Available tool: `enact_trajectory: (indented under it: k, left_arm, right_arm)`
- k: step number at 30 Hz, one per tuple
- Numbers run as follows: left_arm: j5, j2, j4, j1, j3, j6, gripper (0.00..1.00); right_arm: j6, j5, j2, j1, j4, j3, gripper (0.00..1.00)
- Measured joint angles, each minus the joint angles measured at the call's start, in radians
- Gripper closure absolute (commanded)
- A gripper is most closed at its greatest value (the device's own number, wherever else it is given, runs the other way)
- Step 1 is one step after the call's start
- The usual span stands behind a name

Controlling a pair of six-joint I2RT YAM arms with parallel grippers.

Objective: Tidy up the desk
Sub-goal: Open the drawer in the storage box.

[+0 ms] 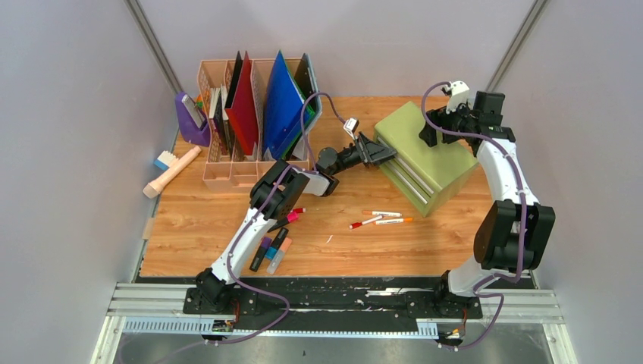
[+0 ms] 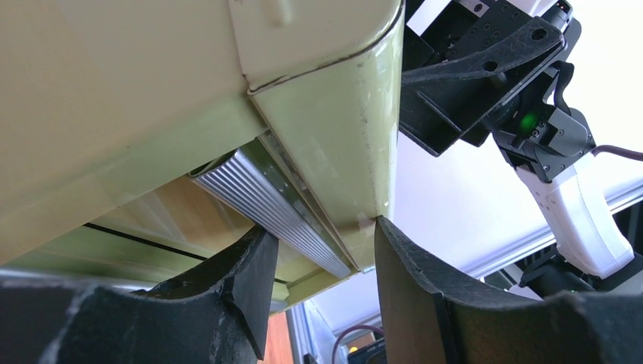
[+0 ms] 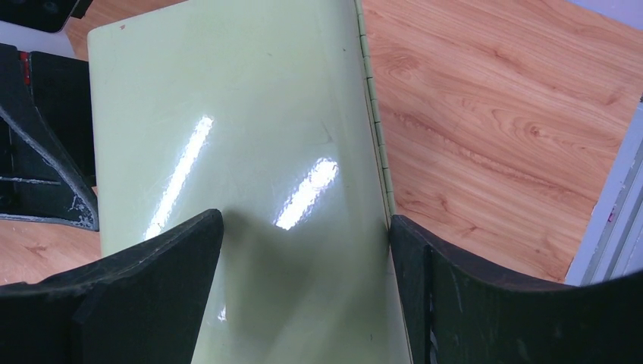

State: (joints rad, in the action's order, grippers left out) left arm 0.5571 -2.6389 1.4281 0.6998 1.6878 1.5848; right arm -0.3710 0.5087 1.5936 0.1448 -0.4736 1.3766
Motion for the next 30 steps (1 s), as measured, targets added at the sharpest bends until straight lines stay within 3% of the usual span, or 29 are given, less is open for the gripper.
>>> enact_trajectory:
  k: [4, 20, 30]
  left_arm:
    - [0.001, 0.0, -0.002, 0.0, 0.0, 0.0, 1.0]
    - [-0.005, 0.051, -0.018, 0.002, -0.096, -0.028, 1.0]
    - [-0.008, 0.131, -0.126, 0.003, -0.181, -0.069, 1.0]
  right_arm:
    - [0.0, 0.002, 0.0, 0.0, 0.005, -0.002, 0.19]
    - [-0.001, 0.003, -0.005, -0.002, 0.023, -0.015, 0.19]
    - [-0.009, -0.011, -0.013, -0.009, 0.03, -0.022, 0.19]
